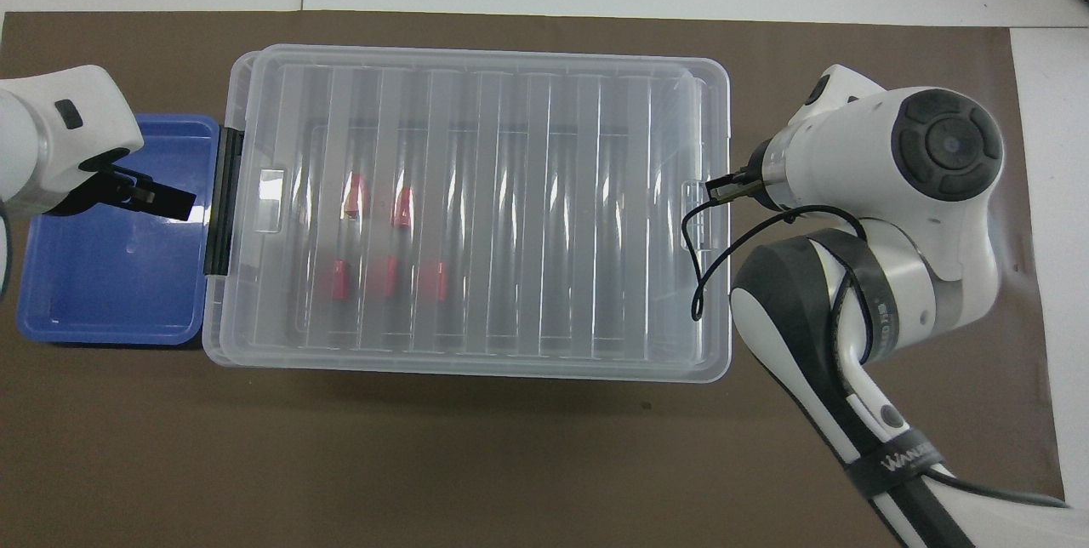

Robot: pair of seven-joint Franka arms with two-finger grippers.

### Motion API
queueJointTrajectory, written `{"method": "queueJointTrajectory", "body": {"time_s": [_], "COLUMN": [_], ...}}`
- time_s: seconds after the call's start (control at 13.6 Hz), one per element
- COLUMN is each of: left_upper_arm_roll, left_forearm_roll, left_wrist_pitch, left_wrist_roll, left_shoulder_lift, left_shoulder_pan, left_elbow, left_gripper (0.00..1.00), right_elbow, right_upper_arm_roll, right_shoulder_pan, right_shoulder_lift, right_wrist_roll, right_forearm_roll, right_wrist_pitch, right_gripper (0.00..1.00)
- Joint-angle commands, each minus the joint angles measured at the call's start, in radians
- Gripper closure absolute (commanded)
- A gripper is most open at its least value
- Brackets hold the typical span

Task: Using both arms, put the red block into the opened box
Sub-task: 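Push the clear lid back toward the blue tray with the right gripper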

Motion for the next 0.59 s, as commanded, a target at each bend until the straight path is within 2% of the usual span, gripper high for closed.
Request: {"method": "queueJointTrajectory", "body": {"time_s": [0.0, 0.29, 0.52], "left_upper_arm_roll": [-0.008, -0.005, 0.001], "left_forearm_roll": [-0.016, -0.022, -0.059], "left_wrist_pitch": [0.001, 0.008, -0.021], "left_wrist_roll": [0.014, 0.014, 0.013], "left_shoulder_lift": [-0.010, -0.010, -0.004], "left_shoulder_pan": [0.009, 0.012, 0.017], "left_elbow": [0.001, 0.007, 0.051], "left_gripper": [0.00, 0.00, 0.00], "right_elbow": [-0.004, -0.004, -0.002], "right_upper_arm_roll": [0.020, 0.021, 0.020], "right_shoulder_pan": [-0.008, -0.008, -0.011], "right_shoulder_lift": [-0.001, -0.001, -0.003], "right_wrist_roll": [-0.024, -0.024, -0.020], "right_forearm_roll": [0.006, 0.006, 0.009], "right_wrist_pitch": [-0.002, -0.002, -0.011], "right_gripper": [1.00, 1.00, 1.00]}}
